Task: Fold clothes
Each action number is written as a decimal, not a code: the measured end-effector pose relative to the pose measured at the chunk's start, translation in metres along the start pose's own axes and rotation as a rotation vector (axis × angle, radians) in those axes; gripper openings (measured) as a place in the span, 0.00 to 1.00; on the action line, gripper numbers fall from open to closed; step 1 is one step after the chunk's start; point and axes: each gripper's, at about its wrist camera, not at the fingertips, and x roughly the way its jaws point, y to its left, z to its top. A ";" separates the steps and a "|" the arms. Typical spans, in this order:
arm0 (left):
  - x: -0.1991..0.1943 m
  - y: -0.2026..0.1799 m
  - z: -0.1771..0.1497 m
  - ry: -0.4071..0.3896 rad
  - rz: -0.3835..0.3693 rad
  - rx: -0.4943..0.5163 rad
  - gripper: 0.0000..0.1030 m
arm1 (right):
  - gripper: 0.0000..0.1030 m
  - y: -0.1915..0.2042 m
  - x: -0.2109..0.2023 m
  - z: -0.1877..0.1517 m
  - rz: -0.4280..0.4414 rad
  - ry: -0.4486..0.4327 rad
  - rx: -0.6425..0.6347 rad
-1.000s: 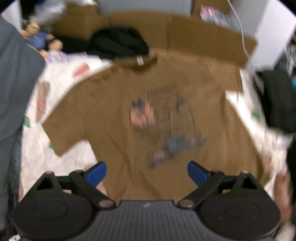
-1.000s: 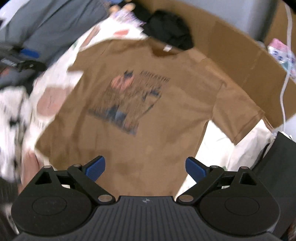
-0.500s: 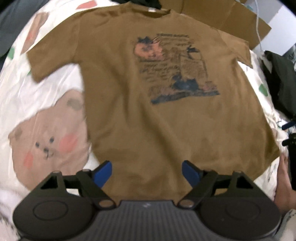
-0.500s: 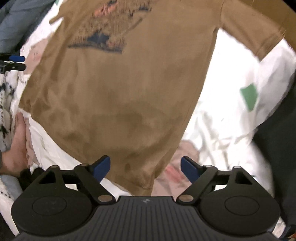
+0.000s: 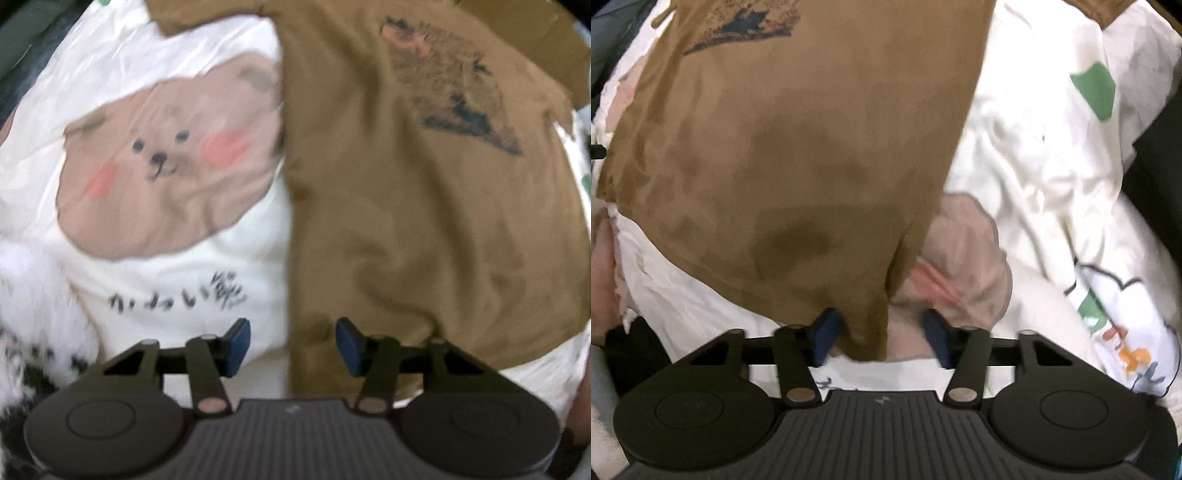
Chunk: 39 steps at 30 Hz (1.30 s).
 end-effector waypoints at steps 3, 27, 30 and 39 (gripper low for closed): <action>0.001 0.004 -0.007 -0.015 -0.019 -0.026 0.53 | 0.12 -0.002 0.004 -0.011 -0.011 0.000 0.007; -0.037 0.015 -0.022 0.121 -0.098 0.034 0.04 | 0.06 -0.014 -0.014 -0.025 0.013 0.026 -0.076; -0.027 0.009 -0.020 0.148 -0.072 0.063 0.04 | 0.06 -0.013 -0.012 -0.025 0.015 0.030 -0.088; -0.049 -0.003 -0.004 0.128 -0.011 0.139 0.47 | 0.15 -0.014 -0.012 -0.021 0.006 0.058 -0.083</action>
